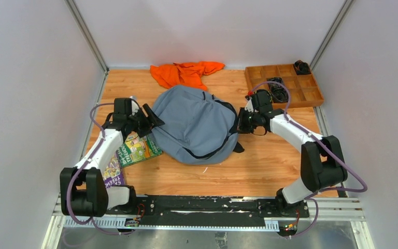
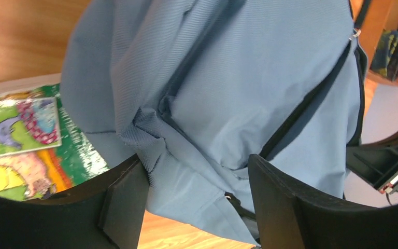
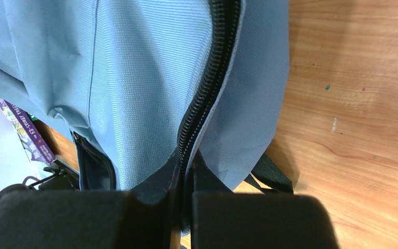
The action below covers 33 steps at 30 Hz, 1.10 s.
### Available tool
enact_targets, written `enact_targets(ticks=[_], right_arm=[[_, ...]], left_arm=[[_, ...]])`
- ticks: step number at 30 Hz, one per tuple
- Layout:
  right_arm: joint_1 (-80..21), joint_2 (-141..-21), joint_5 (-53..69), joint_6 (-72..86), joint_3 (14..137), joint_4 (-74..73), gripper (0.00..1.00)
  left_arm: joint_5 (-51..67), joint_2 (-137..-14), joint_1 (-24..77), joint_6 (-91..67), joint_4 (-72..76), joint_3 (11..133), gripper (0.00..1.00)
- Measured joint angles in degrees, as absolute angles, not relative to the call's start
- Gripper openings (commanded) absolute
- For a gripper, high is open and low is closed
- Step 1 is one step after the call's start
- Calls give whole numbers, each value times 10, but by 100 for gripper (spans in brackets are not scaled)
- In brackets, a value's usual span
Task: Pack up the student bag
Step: Adjust the student bag at the center of the board.
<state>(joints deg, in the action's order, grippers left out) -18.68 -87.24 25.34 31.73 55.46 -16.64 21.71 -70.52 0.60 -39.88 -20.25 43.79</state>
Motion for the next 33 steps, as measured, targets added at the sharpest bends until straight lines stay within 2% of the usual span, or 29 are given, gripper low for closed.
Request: enact_targets(ticks=[2,6,8,9,11,12,13,21,26,30,31,33], right_arm=[[-187,-868,249,314,557,-169,0],[-187,-865,239,305,561,-183,0],[-187,-863,237,304,561,-187,0],[-187,-860,235,304,560,-189,0],[-187,-849,227,304,556,-189,0],[-187,-841,223,305,550,-188,0],[-187,-835,220,306,544,-189,0],[-196,-783,201,319,506,-211,0],[-215,-742,164,317,561,-249,0],[-219,-736,138,314,609,-248,0],[-221,-737,135,313,611,-244,1],[-228,-745,127,311,605,-222,15]], left_arm=[[219,-714,21,-395,-198,454,63],[208,-733,31,-392,-196,469,64],[195,-733,34,-391,-198,469,58],[188,-733,35,-391,-198,469,53],[177,-735,37,-391,-197,468,16],[175,-738,38,-396,-194,467,1],[172,-743,39,-395,-189,465,0],[167,-796,70,-396,-198,531,0],[161,-775,80,-390,-198,621,0],[161,-814,80,-368,-199,721,0],[160,-833,80,-362,-197,742,8],[155,-865,80,-352,-192,759,32]])
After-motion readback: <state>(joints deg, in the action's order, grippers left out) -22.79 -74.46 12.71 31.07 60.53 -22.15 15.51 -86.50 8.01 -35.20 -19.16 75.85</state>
